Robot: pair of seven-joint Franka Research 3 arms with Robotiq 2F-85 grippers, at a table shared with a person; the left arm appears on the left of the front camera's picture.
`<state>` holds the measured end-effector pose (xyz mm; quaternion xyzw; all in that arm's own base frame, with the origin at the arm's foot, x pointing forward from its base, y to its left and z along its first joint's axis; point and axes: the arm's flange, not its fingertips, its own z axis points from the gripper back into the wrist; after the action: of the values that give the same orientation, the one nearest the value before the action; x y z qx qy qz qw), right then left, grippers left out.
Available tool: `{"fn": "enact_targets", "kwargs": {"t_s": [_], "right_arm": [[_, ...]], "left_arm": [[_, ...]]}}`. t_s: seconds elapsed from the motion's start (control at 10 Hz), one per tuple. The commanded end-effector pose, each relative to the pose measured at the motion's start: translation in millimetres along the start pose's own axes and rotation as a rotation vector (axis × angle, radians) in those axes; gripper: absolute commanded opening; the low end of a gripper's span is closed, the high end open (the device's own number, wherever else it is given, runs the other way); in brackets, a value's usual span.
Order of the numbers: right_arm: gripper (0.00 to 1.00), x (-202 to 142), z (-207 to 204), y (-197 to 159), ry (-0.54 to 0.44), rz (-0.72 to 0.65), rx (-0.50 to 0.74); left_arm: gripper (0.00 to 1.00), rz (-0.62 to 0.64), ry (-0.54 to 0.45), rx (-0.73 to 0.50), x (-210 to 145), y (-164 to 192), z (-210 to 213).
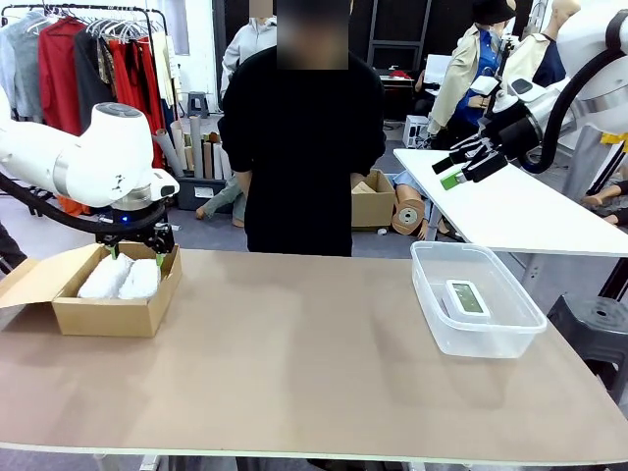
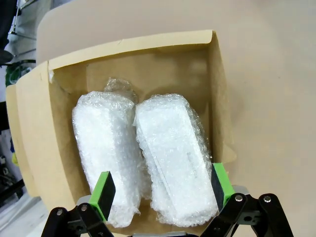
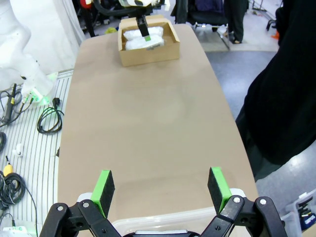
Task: Separate and place wrapped and unwrapped clocks.
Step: If the picked Digital clock is wrapped, place it in the Package Box ; if not, place it in the Organizing box.
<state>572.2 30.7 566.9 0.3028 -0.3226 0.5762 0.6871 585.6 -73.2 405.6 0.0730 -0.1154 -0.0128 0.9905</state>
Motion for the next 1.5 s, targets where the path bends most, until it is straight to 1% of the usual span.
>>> {"fn": "enact_targets", "kwargs": {"t_s": [0.0,0.5,0.6,0.7,0.8,0.9,1.0,1.1,1.2,1.3,1.4], "right_arm": [[1.0,0.7,0.7,0.6,-0.001,0.001,-0.001],[1.0,0.7,0.7,0.6,-0.001,0.001,-0.001],[1.0,0.7,0.7,0.6,-0.001,0.001,-0.001],[1.0,0.7,0.7,0.6,-0.001,0.001,-0.001],[1.0,0.7,0.7,0.6,-0.001,0.001,-0.001],[1.0,0.7,0.7,0.6,-0.001,0.001,-0.001],[1.0,0.7,0.7,0.6,-0.001,0.001,-0.001],[1.0,0.7,0.7,0.6,-0.001,0.001,-0.001],[1.0,0.7,0.7,0.6,-0.001,0.001,-0.001],[1.0,0.7,0.7,0.6,-0.001,0.001,-0.001],[1.0,0.7,0.7,0.6,-0.001,0.001,-0.001]], "left_arm": [[1.0,0.003,-0.002,0.0,0.4,1.6,0.8],[1.0,0.0,0.0,0.0,0.0,0.0,0.0],[1.0,-0.069,0.033,-0.041,3.9,5.5,12.7],[1.0,-0.121,0.083,-0.119,2.6,6.7,28.3],[1.0,-0.155,0.113,-0.228,2.7,5.1,40.2],[1.0,-0.196,0.144,-0.324,4.2,13.5,52.5],[1.0,-0.238,0.161,-0.422,3.6,5.7,59.4],[1.0,-0.322,0.142,-0.528,6.4,15.4,69.4],[1.0,-0.398,0.083,-0.656,9.4,18.1,78.6],[1.0,-0.466,-0.002,-0.737,15.0,21.8,85.2],[1.0,-0.515,-0.063,-0.819,20.3,28.1,91.1]]}}
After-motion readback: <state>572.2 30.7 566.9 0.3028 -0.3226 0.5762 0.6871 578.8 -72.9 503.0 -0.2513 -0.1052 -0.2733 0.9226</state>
